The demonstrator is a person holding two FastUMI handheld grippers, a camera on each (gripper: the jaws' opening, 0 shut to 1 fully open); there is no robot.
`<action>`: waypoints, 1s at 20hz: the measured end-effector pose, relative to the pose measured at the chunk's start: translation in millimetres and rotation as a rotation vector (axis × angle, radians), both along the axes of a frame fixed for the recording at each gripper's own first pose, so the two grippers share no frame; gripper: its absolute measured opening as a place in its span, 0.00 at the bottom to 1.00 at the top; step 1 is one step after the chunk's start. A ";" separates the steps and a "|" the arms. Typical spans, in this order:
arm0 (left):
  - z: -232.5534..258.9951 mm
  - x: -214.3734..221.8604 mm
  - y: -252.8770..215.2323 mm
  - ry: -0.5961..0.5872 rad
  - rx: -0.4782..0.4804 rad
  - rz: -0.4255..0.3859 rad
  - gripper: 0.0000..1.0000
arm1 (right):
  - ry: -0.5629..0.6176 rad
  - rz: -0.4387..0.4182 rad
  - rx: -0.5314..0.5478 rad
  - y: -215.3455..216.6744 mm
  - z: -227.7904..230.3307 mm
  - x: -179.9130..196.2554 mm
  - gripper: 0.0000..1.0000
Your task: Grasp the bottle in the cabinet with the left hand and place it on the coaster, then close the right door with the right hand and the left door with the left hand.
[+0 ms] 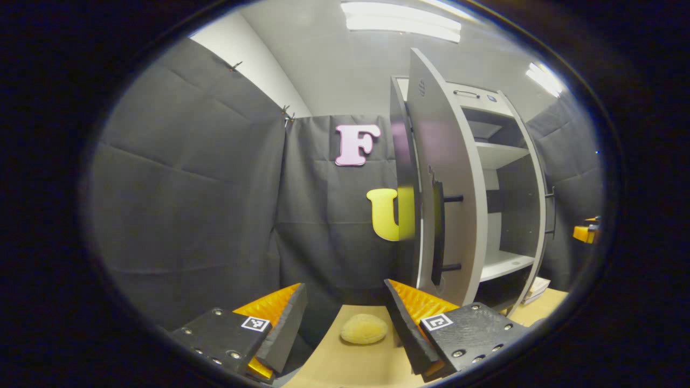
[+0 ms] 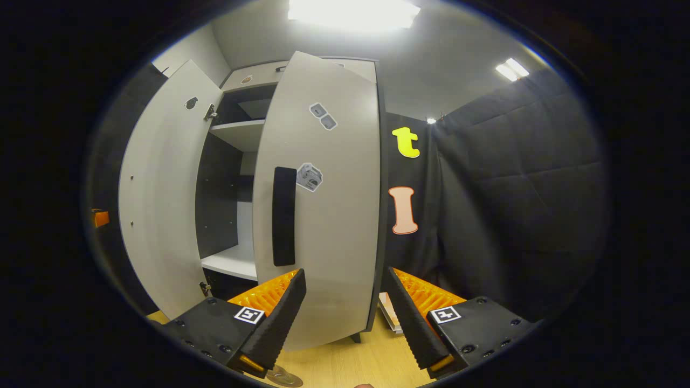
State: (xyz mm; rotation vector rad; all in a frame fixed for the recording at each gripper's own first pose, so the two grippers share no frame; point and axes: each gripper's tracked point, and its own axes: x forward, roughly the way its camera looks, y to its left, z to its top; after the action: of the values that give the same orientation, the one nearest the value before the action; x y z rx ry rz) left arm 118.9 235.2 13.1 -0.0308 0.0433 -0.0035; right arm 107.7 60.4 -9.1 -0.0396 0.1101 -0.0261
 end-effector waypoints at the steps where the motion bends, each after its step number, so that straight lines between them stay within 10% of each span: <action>1: 2.0 6.7 -1.8 0.009 0.004 0.003 0.86 | 0.009 -0.003 0.005 -3.7 -2.8 -4.2 0.96; 20: 31.6 39.3 -68.6 0.017 0.039 0.007 0.86 | 0.058 -0.116 -0.001 -112.9 -24.3 -58.6 0.96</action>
State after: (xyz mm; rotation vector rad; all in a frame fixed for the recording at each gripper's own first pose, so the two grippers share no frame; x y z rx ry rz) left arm 158.3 166.5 44.6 0.0083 0.0605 0.0047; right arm 49.1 -52.5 -33.5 -0.0351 0.1699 -0.1405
